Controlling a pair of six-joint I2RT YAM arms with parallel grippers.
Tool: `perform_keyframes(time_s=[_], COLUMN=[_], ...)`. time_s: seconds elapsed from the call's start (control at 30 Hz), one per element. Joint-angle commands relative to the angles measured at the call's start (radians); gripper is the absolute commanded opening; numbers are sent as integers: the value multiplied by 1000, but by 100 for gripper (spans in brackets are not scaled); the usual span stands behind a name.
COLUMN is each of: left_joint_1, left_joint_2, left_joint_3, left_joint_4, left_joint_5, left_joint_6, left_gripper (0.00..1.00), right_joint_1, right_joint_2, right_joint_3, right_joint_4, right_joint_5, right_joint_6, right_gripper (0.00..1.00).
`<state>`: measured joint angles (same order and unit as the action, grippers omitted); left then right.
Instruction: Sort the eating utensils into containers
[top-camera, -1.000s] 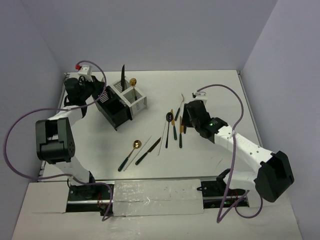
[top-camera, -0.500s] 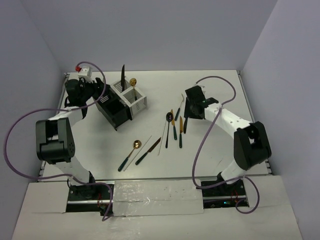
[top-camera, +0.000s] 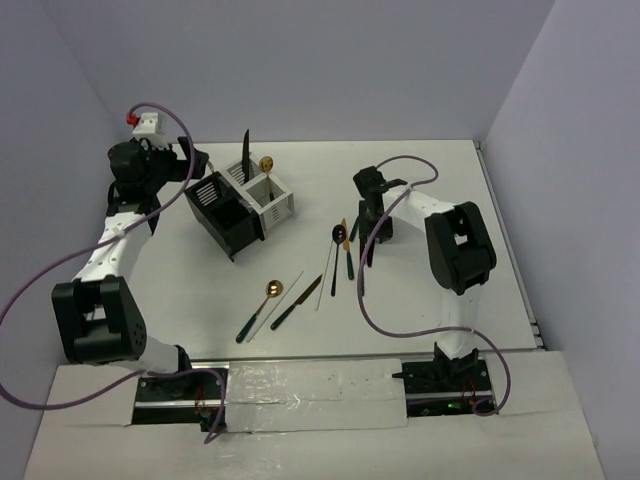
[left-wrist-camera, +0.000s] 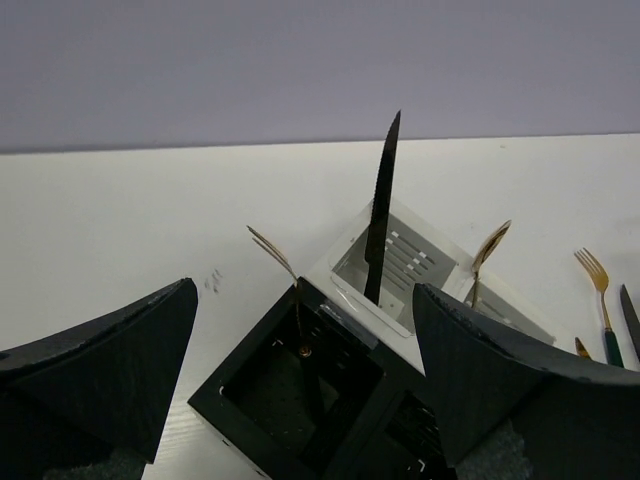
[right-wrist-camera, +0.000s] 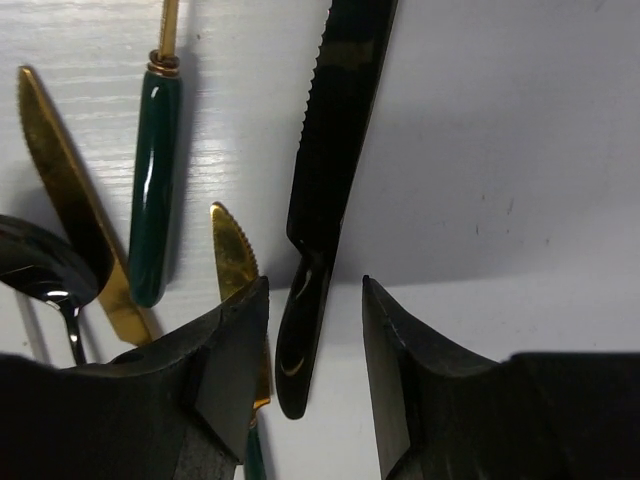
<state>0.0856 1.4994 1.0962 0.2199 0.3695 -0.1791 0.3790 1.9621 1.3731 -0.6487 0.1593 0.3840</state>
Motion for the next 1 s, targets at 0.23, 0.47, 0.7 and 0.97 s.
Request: perform_keyframes(time_s=[0.23, 0.47, 0.7, 0.97], left_joint_1=[3, 3, 3, 3], left_joint_2=[-163, -191, -196, -209], left_joint_3=[-35, -41, -39, -41], left_joint_4=[-48, -45, -57, -65], left_joint_5=[51, 46, 45, 39], left_joint_6=[17, 17, 24, 52], left_gripper=[99, 99, 99, 99], right_joint_1=[-48, -58, -69, -68], right_joint_2=[66, 89, 124, 156], right_joint_3=[75, 87, 126, 178], right_joint_4=[-68, -71, -95, -121], right_joint_5=[-12, -63, -84, -76], right_joint_6=[-36, -74, -103, -203], right_gripper=[49, 43, 31, 0])
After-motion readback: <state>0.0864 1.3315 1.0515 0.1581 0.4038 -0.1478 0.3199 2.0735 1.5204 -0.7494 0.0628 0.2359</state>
